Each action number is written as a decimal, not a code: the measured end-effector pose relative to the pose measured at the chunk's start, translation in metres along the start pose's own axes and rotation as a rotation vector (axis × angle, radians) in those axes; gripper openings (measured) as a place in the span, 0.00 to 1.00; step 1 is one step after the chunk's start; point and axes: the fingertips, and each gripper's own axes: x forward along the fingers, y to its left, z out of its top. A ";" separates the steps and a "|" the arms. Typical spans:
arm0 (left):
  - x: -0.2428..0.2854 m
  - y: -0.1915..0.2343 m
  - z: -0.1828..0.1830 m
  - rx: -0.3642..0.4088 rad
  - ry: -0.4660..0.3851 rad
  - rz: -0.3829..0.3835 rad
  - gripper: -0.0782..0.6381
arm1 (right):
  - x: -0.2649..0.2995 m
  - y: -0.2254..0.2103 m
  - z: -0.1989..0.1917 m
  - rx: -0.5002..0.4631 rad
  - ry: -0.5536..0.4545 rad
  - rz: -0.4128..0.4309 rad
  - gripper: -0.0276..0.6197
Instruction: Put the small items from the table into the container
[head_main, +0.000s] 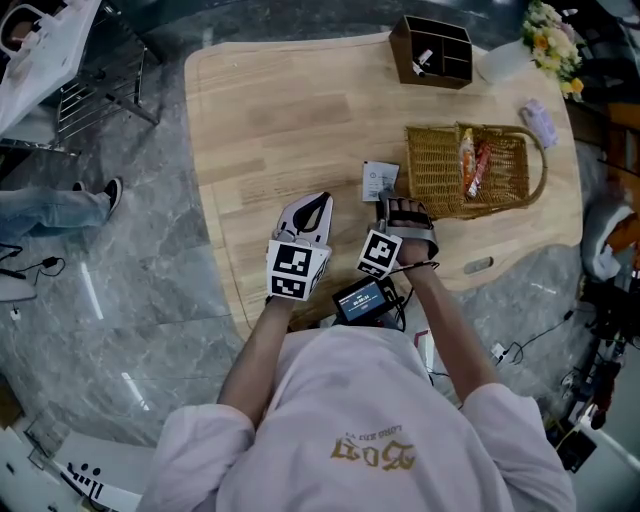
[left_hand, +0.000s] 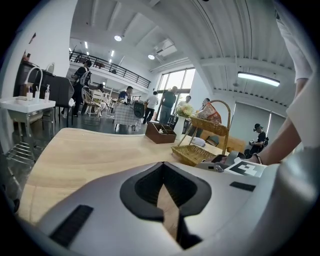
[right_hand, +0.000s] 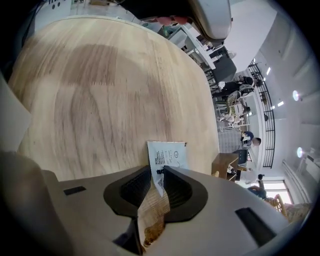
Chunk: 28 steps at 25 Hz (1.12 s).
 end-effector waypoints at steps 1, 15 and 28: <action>0.000 0.000 0.000 -0.002 -0.001 -0.001 0.12 | 0.001 -0.002 0.000 -0.004 0.002 -0.012 0.18; 0.001 -0.003 0.003 0.004 0.000 0.004 0.12 | -0.006 -0.016 0.010 0.132 -0.100 -0.019 0.07; -0.011 0.008 0.010 0.018 -0.022 0.077 0.12 | -0.041 -0.018 0.012 0.264 -0.189 -0.022 0.07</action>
